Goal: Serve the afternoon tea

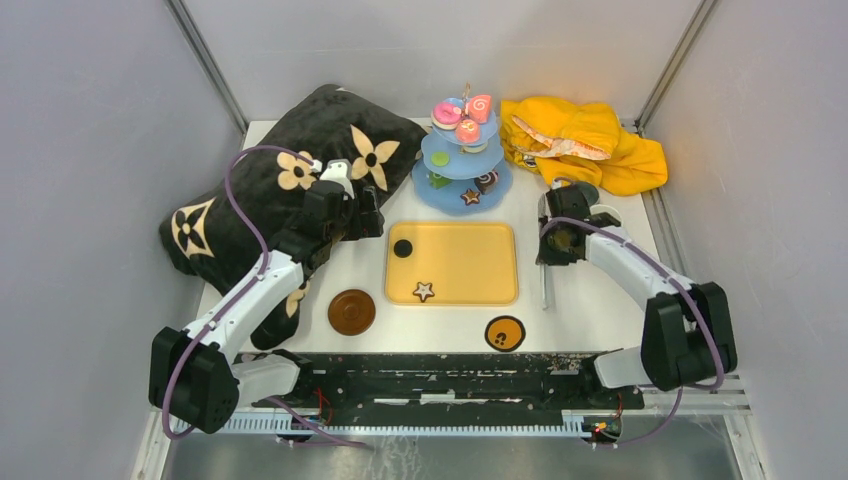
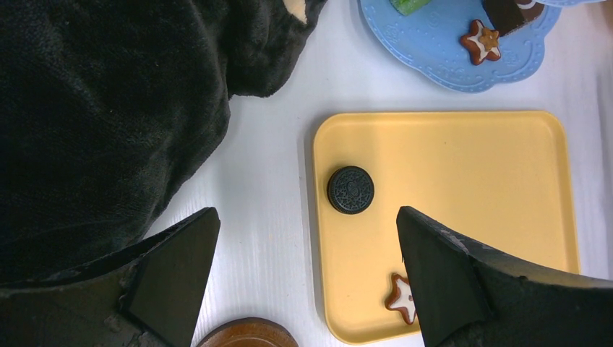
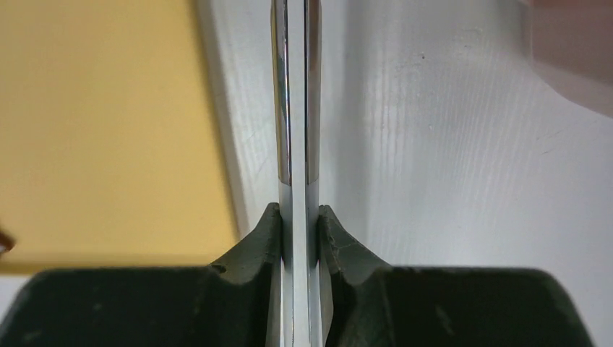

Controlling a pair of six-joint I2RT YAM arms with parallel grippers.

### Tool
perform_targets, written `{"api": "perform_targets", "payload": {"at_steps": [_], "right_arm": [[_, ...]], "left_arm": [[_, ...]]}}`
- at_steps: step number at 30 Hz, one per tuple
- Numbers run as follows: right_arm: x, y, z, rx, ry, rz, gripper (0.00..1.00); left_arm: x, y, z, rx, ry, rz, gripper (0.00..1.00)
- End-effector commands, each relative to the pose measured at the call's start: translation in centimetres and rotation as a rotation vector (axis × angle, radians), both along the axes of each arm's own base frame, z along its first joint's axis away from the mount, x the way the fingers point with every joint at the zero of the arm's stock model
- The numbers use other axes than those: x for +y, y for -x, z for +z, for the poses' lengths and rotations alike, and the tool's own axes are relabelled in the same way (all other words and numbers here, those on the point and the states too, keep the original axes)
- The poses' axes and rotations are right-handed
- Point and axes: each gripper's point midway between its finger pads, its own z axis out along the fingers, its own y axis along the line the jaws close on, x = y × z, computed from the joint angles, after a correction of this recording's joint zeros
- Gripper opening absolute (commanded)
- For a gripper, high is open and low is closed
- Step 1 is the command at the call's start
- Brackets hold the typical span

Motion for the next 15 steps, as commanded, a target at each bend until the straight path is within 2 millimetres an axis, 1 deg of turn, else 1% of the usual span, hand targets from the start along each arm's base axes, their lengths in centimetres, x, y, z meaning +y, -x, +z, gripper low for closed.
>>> {"api": "perform_targets", "payload": {"at_steps": [1,4,6,10,13,15], "right_arm": [[2.9,-0.1,6.7,-0.067,-0.112,0.172,0.11],[5.6,1.6,8.5,-0.018,-0.134,0.309,0.12],[7.5,3.1,9.0,0.017,-0.104,0.41,0.14],[10.9,6.0,9.1,0.087,-0.053,0.58,0.18],[12.4,7.7,8.9,0.134,-0.016,0.671,0.25],[13.3,8.3,9.0,0.141,0.019,0.716,0.28]], "left_arm": [[0.0,-1.2,2.4,-0.074,0.046,0.031,1.0],[-0.2,-1.3,2.3,-0.07,0.063,0.037,1.0],[-0.2,-1.3,2.3,-0.067,0.073,0.042,1.0],[0.4,-1.2,2.3,-0.07,0.067,0.068,1.0],[0.9,-1.1,2.5,-0.075,0.062,0.086,1.0],[0.9,-1.0,2.5,-0.079,0.067,0.086,1.0]]}}
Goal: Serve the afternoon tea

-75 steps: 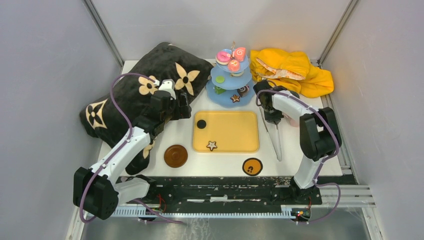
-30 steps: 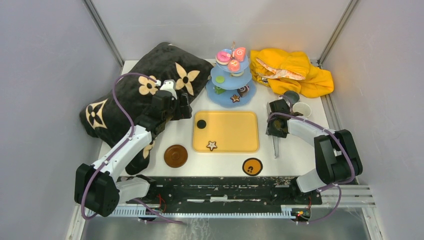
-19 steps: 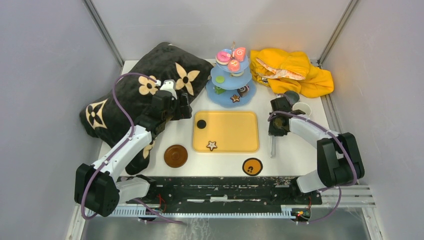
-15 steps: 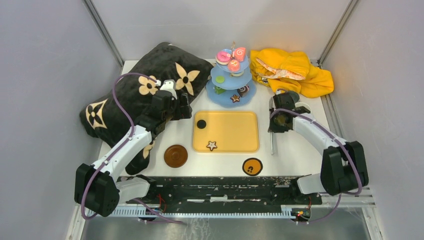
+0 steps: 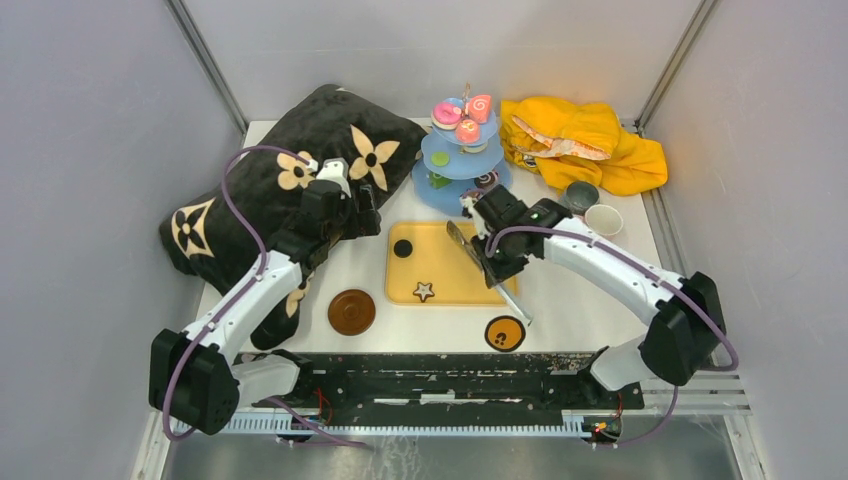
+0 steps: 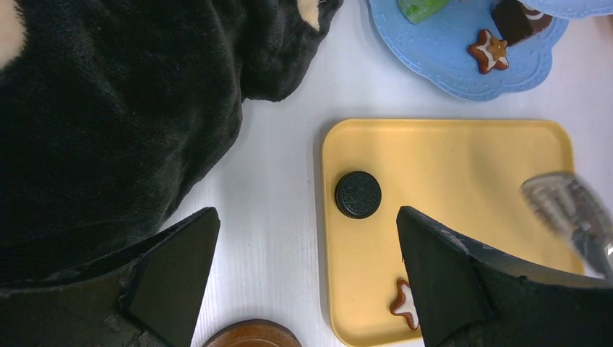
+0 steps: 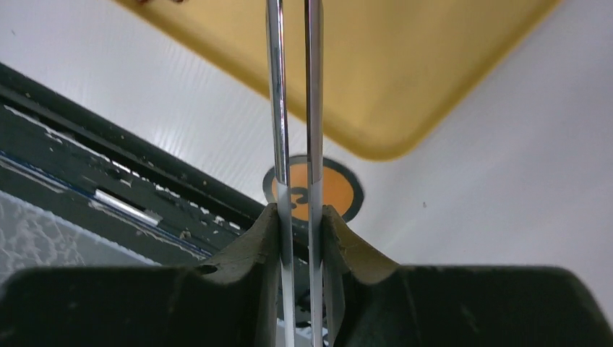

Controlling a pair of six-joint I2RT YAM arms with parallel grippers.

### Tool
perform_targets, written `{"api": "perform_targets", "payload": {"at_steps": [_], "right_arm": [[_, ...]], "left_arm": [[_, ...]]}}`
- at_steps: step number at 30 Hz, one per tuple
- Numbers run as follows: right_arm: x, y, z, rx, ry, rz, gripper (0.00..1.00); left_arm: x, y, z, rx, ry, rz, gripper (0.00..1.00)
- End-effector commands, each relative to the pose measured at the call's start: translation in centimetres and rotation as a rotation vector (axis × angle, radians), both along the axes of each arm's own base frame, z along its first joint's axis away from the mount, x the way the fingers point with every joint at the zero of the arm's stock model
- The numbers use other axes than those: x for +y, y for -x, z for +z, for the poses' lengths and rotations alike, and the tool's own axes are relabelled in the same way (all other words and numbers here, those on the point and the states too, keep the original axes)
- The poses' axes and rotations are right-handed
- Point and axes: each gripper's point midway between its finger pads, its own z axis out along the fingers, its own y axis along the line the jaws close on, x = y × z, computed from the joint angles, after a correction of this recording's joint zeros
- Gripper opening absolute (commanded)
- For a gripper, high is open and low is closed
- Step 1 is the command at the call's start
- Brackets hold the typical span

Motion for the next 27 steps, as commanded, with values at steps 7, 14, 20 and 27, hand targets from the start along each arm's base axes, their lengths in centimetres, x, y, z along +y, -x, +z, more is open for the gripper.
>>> {"api": "perform_targets", "payload": {"at_steps": [7,14,20,27], "right_arm": [[3.0,1.9,-0.1,0.022,0.168,0.155,0.34],[5.5,0.6,-0.6,0.008,0.181,0.148,0.4],[7.0,0.1,-1.3,0.004,0.174,0.154,0.47],[8.3,-0.5,-1.6,-0.01,0.145,0.151,0.48]], "left_arm": [[0.7,-0.7,2.8,-0.085,0.068,0.077,1.0],[1.3,-0.5,2.9,-0.094,0.052,0.092,1.0],[1.5,-0.6,3.6,-0.107,0.065,0.107,1.0],[1.9,-0.8,4.1,-0.116,0.063,0.122,1.0]]}}
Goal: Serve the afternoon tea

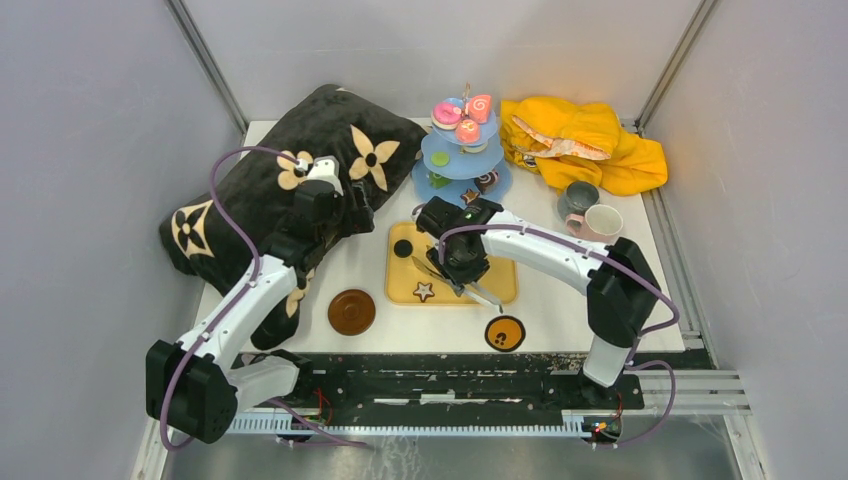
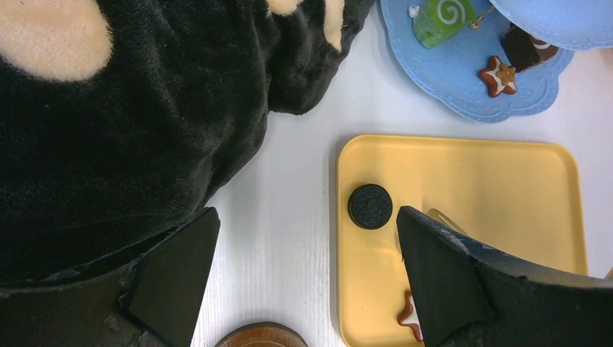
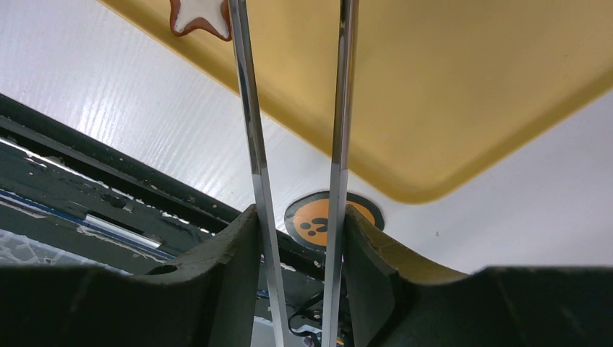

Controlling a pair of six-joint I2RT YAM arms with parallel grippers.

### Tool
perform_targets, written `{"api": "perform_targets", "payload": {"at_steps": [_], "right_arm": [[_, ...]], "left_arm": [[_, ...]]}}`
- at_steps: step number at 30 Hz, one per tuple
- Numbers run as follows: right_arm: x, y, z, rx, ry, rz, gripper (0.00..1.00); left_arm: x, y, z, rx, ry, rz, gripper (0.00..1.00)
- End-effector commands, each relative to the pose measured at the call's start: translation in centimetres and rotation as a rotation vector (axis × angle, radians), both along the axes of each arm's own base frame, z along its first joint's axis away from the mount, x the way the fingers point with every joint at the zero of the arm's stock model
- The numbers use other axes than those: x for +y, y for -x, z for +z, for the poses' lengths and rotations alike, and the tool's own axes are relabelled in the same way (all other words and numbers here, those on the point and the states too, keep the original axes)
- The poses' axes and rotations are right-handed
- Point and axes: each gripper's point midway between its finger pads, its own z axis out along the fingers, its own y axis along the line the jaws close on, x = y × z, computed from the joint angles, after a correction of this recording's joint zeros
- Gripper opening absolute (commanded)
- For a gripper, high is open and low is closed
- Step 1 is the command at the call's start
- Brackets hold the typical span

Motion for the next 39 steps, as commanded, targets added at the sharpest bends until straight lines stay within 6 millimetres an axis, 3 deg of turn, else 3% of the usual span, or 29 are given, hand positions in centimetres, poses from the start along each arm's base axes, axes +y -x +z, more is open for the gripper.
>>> {"api": "perform_targets", "payload": {"at_steps": [1,15,26,35,39], "right_arm": [[2.3,-1.6,1.4,-0.065,-0.074,-0.013,0.48],[4.3,-3.5,0.4,-0.089,-0.087,-0.007,0.51],[5.7,-4.7,0.7,-0.12,-0.113,0.004,0.51],[6.0,-5.5,-0.1,-0.131,-0.093,0.004,0.51],[5.6,-5.5,0.1,-0.141,-0.08,0.0,0.45]], "left_arm": [[0.3,-0.6,2.5,-0.069,0.071,0.061,1.0],[0.3,-0.6,2.4,-0.065,0.069,0.058,1.0],[0.1,-0.6,2.3,-0.06,0.077,0.051,1.0],[0.1,-0.6,2.2,-0.059,0.074,0.053,1.0],[0.1,-0.6,2.2,-0.059,0.074,0.054,1.0]]}}
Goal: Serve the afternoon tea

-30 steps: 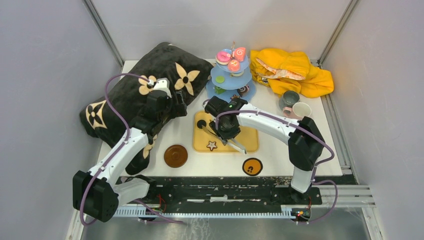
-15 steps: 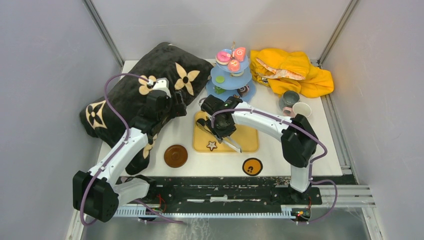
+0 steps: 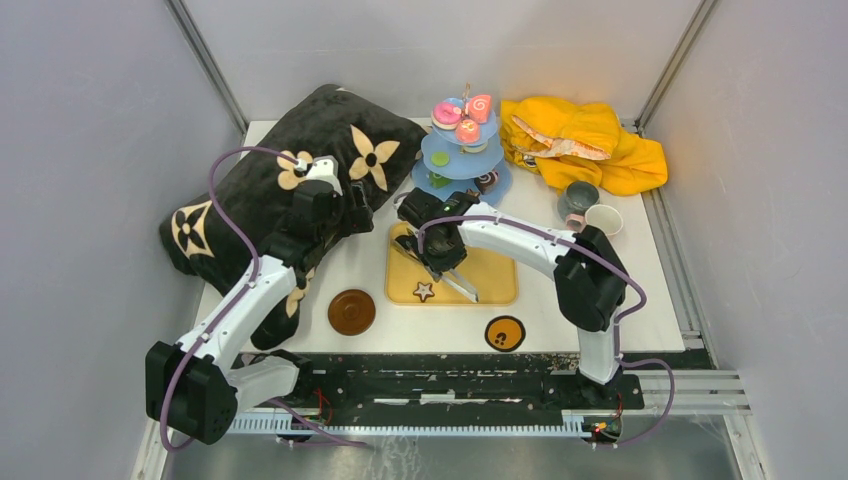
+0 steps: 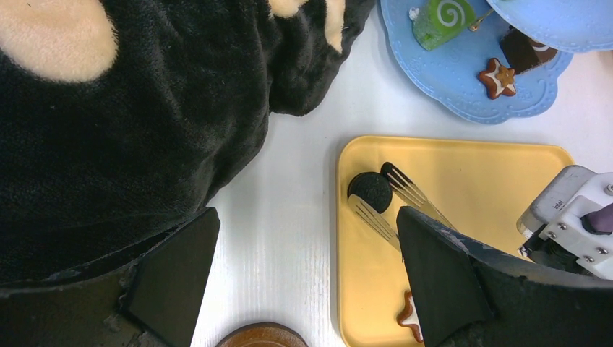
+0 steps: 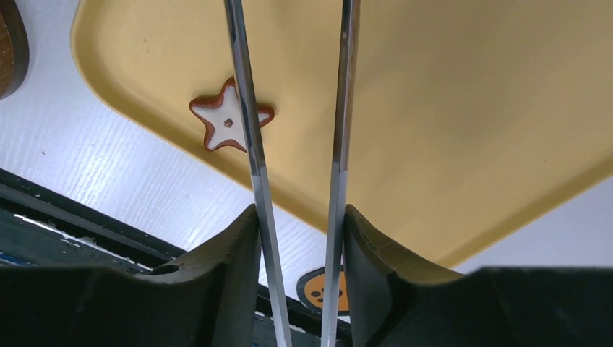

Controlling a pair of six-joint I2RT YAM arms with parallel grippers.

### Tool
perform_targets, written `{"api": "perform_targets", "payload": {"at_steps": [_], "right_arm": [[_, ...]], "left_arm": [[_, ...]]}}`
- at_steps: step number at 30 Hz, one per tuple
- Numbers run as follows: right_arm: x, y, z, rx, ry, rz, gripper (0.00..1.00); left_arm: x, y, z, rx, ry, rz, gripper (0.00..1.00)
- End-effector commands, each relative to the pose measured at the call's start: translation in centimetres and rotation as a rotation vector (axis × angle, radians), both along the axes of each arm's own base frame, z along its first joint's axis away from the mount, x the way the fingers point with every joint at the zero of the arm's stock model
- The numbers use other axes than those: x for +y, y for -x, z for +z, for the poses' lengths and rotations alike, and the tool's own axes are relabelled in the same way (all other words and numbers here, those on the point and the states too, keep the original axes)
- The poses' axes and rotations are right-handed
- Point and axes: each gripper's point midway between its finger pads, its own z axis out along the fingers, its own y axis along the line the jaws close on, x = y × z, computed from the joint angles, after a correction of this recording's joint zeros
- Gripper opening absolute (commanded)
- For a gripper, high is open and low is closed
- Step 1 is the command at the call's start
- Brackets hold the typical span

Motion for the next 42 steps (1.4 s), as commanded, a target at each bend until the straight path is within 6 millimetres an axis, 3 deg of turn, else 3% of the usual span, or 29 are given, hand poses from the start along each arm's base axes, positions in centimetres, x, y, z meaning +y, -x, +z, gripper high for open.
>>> {"api": "perform_targets", "payload": {"at_steps": [1,9,15,20,29,33,36,42], "right_arm": [[0.8,-1.3,2.0,-0.076,-0.033,0.0,0.42],[-1.3,-0.3,5.3,-0.134,-0.066,-0.016,0.22],[-3.3,0.9,6.6,-0.118,-0.099,-0.027,0.19],[-5.5,1.1,9.0,-0.128,-0.159,-0.067,0.17],[-10.4,-1.0,14.0,-0.205,-0.295,-0.198,0.17],[-11.9,-2.4,15.1,-0.244,-0.285,-0.234,0.18],[-12.7,-3.9,15.5,-0.277,-0.273,-0.27,0.18],[-12.1,-6.7,16.3,-0.317,-0.282,-0.284,0.18]], "left_arm": [[0.0,-0.6,2.1,-0.056,0.072,0.05,1.0],[-0.1,-0.7,1.9,-0.054,0.071,0.05,1.0],[0.2,-0.8,1.8,-0.049,0.072,0.063,1.0],[0.3,-0.9,1.6,-0.041,0.071,0.069,1.0],[0.3,-1.2,1.8,-0.043,0.075,0.064,1.0],[0.2,-1.1,1.8,-0.044,0.081,0.064,1.0],[0.2,-1.1,1.8,-0.044,0.085,0.059,1.0],[0.3,-0.9,2.1,-0.052,0.084,0.061,1.0]]}}
